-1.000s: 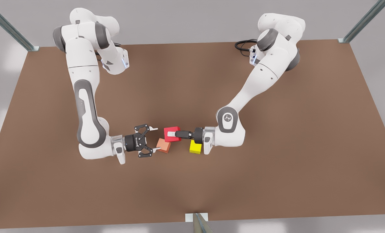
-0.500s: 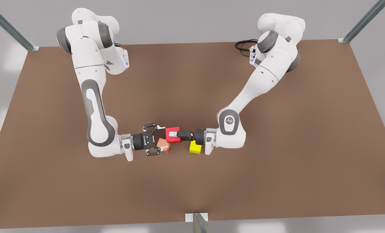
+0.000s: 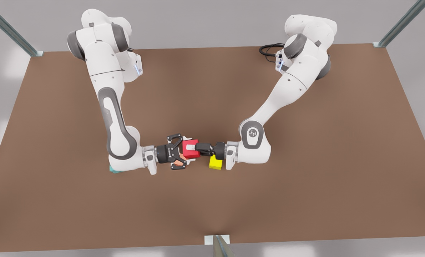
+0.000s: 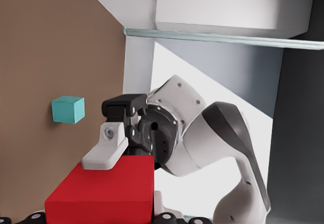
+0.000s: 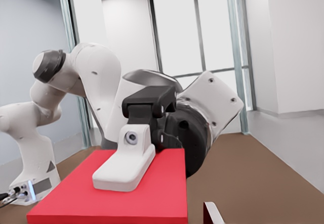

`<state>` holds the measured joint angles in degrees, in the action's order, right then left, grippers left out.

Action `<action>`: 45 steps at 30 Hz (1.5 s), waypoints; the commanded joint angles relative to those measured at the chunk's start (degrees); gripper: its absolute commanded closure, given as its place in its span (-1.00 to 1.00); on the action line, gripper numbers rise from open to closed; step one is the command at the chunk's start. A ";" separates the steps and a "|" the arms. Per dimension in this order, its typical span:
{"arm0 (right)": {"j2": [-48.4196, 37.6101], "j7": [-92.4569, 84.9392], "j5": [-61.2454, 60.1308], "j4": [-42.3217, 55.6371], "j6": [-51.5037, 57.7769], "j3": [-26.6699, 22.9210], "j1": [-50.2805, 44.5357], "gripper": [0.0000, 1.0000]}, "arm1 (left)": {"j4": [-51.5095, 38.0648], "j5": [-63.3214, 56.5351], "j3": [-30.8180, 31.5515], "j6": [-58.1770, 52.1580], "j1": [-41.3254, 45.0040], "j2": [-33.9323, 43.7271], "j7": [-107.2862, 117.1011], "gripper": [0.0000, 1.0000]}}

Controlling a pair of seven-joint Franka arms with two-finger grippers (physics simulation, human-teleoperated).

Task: Pick up red wooden cube and pass to hand red wooden cube and place in blue wooden cube

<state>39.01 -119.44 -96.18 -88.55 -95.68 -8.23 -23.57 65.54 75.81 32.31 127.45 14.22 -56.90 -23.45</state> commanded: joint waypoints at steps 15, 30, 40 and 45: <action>0.02 -2.99 -0.68 0.57 -0.91 1.12 0.19 -0.25 | 0.12 0.74 0.04 -0.18 0.02 -0.05 -4.67 -0.95; 0.02 2.89 21.10 1.18 8.32 0.50 12.14 -0.25 | 5.92 -15.94 0.13 -21.61 -20.80 3.29 -0.91 -1.00; -1.39 75.30 83.06 14.02 1.73 -3.37 17.33 -0.24 | 19.56 -86.20 -22.96 -36.36 -11.68 42.27 31.28 -1.00; -3.59 80.16 89.15 4.36 -11.19 -3.28 15.40 -0.24 | 13.30 -80.21 -24.66 -57.49 -12.55 40.73 26.35 -1.00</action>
<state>35.79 -84.86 -13.12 -82.81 -97.86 -11.54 -8.06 78.88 -4.75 7.74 78.03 1.39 -16.06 -8.46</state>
